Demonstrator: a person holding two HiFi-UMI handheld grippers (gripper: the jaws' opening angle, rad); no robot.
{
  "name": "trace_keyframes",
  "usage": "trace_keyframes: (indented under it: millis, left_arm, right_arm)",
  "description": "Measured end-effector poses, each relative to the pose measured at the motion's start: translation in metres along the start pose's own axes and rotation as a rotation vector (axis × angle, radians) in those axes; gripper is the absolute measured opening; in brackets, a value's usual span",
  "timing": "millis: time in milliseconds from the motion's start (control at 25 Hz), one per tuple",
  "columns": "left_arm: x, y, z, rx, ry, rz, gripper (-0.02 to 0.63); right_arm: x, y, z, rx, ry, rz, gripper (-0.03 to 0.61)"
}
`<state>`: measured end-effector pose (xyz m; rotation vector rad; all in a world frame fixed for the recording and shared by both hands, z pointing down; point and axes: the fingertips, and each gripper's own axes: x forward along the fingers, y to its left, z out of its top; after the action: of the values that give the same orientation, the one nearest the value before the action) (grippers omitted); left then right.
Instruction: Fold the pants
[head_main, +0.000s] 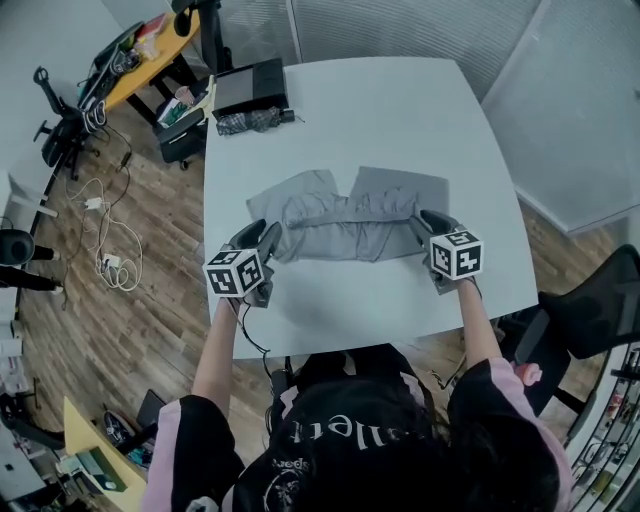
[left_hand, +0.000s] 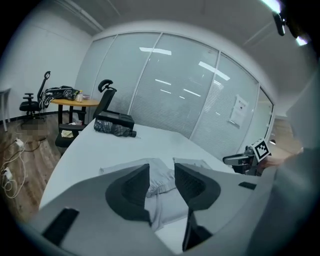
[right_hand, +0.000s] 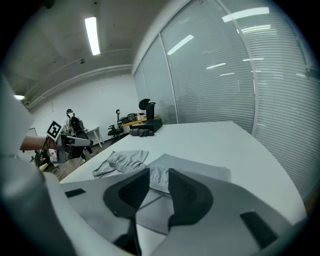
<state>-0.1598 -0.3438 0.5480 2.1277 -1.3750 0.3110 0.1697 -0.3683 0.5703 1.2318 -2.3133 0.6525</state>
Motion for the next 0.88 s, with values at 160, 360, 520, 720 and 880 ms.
trace_keyframes:
  millis: [160, 360, 520, 720, 880]
  left_arm:
    - [-0.030, -0.027, 0.020, 0.035, -0.079, -0.061, 0.166]
    - [-0.078, -0.059, 0.025, 0.103, -0.141, -0.105, 0.144]
    - [-0.116, -0.074, 0.013, 0.138, -0.167, -0.118, 0.138]
    - [-0.155, -0.080, -0.014, 0.241, -0.138, -0.106, 0.138]
    - [-0.183, -0.089, -0.027, 0.232, -0.154, -0.127, 0.138]
  right_arm:
    - [-0.022, 0.031, 0.014, -0.057, -0.046, 0.007, 0.117]
    - [-0.056, 0.079, 0.018, -0.079, -0.094, 0.021, 0.117]
    - [-0.082, 0.122, 0.007, -0.070, -0.121, 0.038, 0.117]
    - [-0.103, 0.171, -0.010, -0.067, -0.135, 0.040, 0.117]
    - [-0.116, 0.203, -0.019, -0.051, -0.159, 0.034, 0.117]
